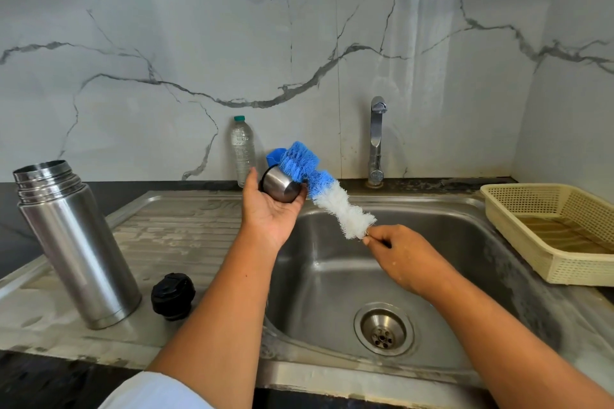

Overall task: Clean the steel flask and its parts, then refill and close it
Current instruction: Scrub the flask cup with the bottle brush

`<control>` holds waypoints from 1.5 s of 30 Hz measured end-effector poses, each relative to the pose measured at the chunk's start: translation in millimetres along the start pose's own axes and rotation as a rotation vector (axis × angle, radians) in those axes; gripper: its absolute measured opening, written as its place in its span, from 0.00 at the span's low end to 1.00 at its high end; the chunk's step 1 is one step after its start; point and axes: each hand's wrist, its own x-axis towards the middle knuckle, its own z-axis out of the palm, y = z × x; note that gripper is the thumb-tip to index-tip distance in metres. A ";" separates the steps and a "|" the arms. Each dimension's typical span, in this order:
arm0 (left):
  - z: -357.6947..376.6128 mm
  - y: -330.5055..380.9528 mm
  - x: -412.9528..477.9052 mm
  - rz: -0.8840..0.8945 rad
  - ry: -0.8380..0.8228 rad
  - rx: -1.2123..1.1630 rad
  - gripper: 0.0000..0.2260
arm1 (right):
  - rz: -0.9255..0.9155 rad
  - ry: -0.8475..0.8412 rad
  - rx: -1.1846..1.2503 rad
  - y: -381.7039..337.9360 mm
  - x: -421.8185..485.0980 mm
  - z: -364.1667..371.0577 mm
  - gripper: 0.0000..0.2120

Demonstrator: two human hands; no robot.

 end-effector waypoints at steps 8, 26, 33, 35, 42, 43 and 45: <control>0.5 -5.7 0.0 -0.030 0.065 0.020 0.17 | -0.009 -0.005 -0.019 -4.4 0.9 4.4 0.16; 3.8 -5.3 -7.9 -0.002 0.128 0.272 0.16 | -0.006 0.023 -0.068 1.4 2.8 -1.7 0.11; -6.6 -0.8 -0.9 0.057 0.120 0.405 0.14 | -0.028 0.004 -0.086 1.2 0.5 -4.9 0.13; -1.5 -4.0 -5.0 0.014 0.115 0.340 0.16 | -0.036 0.020 -0.055 -0.1 0.9 -3.8 0.11; -3.0 -2.5 -5.6 0.026 0.074 0.061 0.22 | -0.036 -0.024 -0.060 2.7 -1.8 -4.3 0.17; -1.8 -3.1 -4.4 0.028 0.059 0.045 0.22 | -0.038 -0.027 -0.061 2.2 -1.6 -3.2 0.17; 0.4 -1.8 -2.1 0.019 0.045 0.022 0.22 | -0.035 -0.021 -0.054 1.2 -0.8 -2.3 0.16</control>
